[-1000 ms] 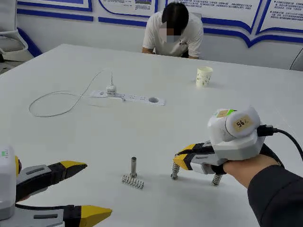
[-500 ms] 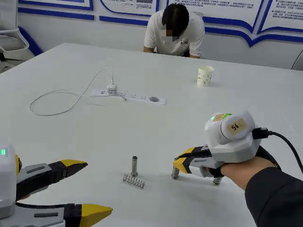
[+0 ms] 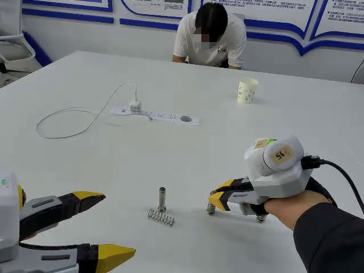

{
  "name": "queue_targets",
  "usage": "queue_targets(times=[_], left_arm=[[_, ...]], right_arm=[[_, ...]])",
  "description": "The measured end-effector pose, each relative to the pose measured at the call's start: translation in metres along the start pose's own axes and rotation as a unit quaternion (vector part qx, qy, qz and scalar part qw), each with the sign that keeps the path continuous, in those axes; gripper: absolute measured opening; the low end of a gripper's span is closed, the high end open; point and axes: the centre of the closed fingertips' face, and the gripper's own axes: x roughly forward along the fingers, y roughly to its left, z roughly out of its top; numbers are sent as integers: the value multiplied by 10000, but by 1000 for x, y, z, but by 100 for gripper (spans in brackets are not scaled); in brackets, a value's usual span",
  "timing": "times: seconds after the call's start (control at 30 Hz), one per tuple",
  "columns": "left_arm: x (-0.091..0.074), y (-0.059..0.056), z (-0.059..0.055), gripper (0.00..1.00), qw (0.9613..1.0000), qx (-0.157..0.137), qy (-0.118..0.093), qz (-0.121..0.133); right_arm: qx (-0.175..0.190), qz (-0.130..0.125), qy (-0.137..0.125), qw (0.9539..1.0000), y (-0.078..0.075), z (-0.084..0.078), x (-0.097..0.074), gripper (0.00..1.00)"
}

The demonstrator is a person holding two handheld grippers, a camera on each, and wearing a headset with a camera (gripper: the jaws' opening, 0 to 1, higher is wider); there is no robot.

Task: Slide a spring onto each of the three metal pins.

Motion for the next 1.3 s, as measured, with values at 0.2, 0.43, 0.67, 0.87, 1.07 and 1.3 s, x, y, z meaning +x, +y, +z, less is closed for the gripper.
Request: queue_targets(times=[0.2,0.43,0.67,0.87,1.07,1.3], left_arm=[[0,0,1,72,10000,-5,-10,8],[0,0,1,72,10000,2,-4,-2],[0,-1,1,72,10000,10,1,-13],[0,-2,1,72,10000,17,-4,-16],[0,-2,2,72,10000,29,-7,-24],[0,-2,2,72,10000,34,-21,-20]], right_arm=[[-24,-1,-18,10000,0,1,0,16],[-62,-24,-37,10000,1,2,-2,18],[-160,-77,-147,9997,3,12,-7,20],[-262,-67,-263,9993,9,24,-10,20],[-388,-15,-357,9986,17,35,-10,20],[-477,82,-382,9981,27,40,-7,20]])
